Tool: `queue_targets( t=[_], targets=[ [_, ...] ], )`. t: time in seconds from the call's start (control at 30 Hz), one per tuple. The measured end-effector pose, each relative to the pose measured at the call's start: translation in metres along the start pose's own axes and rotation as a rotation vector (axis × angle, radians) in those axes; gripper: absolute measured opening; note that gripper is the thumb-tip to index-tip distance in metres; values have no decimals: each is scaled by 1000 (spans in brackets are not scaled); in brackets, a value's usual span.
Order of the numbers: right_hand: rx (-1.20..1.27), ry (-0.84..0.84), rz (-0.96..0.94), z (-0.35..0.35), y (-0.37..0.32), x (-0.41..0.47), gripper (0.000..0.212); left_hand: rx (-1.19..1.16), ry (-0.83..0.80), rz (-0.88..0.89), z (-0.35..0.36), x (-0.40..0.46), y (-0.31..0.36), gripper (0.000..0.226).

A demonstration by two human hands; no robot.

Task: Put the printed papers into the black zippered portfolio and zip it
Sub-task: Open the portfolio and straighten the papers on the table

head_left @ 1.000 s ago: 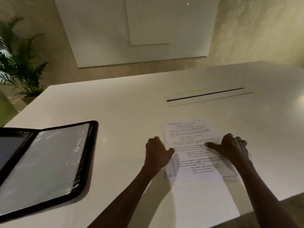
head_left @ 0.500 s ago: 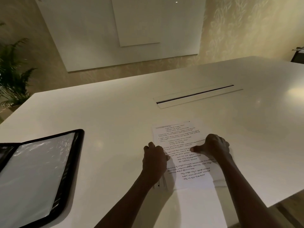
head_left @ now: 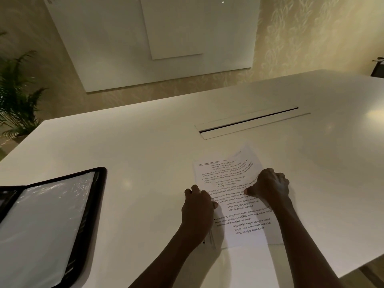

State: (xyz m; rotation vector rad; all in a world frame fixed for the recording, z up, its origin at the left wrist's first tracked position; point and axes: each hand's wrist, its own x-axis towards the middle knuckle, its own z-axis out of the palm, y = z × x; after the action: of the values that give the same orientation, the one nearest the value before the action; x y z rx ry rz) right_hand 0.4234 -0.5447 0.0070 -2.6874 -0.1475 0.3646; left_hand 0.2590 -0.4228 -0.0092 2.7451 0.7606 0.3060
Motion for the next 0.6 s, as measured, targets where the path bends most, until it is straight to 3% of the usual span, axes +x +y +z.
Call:
queue_targets(
  t=[0.2, 0.4, 0.6],
  targets=[
    [38, -13, 7, 0, -5, 3, 101, -18, 3, 3, 3, 0, -1, 31],
    [6, 18, -120, -13, 10, -2, 60, 17, 7, 4, 5, 0, -3, 32],
    [213, -51, -94, -15, 19, -2, 49, 30, 41, 17, 8, 0, -3, 32]
  ],
)
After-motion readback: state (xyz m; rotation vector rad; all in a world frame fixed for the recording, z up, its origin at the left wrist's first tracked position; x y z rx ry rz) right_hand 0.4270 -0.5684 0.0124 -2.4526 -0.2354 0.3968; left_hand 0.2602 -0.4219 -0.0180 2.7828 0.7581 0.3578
